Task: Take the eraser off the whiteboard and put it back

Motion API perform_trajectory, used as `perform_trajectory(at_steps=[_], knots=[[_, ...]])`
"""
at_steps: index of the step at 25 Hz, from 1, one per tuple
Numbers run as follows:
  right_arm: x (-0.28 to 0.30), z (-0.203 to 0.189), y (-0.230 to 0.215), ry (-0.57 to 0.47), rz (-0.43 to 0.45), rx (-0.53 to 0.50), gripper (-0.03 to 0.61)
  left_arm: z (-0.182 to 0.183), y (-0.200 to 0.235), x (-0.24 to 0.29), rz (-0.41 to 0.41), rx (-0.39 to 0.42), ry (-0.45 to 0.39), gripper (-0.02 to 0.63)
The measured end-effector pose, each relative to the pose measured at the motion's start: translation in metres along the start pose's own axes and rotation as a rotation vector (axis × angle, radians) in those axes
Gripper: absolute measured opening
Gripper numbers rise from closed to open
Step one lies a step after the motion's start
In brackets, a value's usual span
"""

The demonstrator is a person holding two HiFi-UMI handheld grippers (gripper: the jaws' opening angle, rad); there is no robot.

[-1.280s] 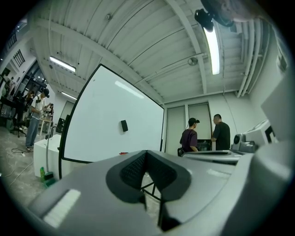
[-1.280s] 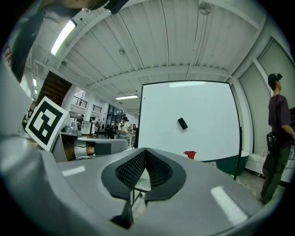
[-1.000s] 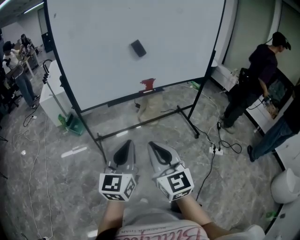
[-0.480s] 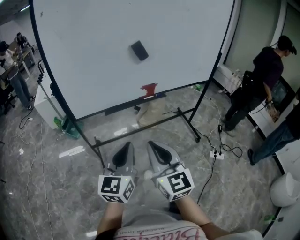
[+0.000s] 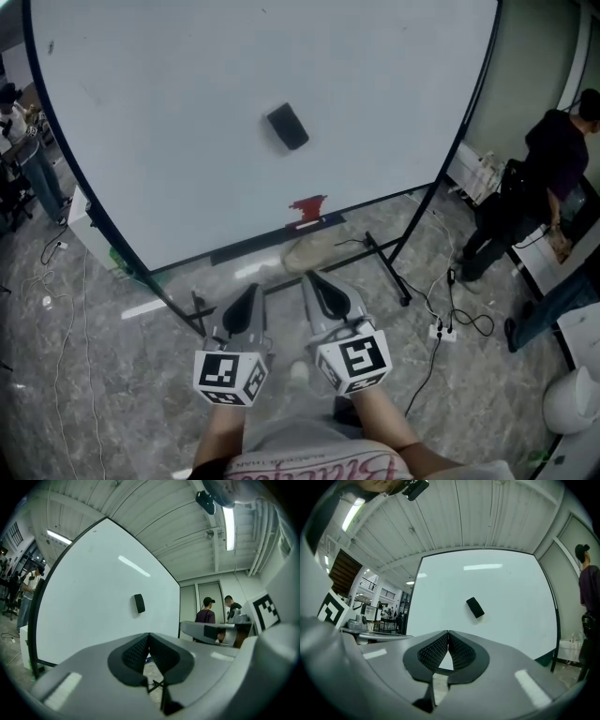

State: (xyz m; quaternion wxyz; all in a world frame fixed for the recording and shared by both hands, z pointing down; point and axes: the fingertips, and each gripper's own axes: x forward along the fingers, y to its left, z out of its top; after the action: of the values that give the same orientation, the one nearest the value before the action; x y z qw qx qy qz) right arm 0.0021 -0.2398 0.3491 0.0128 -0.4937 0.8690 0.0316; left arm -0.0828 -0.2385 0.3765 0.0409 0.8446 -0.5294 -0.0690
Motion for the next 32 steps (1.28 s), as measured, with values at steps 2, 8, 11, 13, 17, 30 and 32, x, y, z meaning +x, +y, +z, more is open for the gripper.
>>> perform_trajectory(at_steps=[2,8,11,13,17,30,32], knots=[[0.023,0.005,-0.014,-0.016,0.013,-0.009,0.003,0.005,0.011,0.021,0.011,0.007,-0.013,0.0],[0.092,0.024,-0.05,-0.036,0.047,-0.09,0.118,0.019,0.038,0.083,0.043,0.014,-0.057,0.0],[0.126,0.04,-0.069,-0.051,0.045,-0.159,0.179,0.026,0.046,0.109,0.055,0.023,-0.074,0.0],[0.149,0.051,-0.078,-0.064,0.042,-0.195,0.209,0.029,0.054,0.122,0.064,0.021,-0.08,0.0],[0.185,0.071,-0.095,-0.072,0.011,-0.266,0.221,0.032,0.065,0.14,0.073,0.026,-0.084,0.0],[0.246,0.09,-0.104,-0.029,-0.054,-0.437,0.255,0.045,0.083,0.172,0.018,0.049,-0.074,0.0],[0.247,0.091,-0.105,-0.033,-0.061,-0.443,0.246,0.047,0.085,0.174,0.009,0.053,-0.073,0.0]])
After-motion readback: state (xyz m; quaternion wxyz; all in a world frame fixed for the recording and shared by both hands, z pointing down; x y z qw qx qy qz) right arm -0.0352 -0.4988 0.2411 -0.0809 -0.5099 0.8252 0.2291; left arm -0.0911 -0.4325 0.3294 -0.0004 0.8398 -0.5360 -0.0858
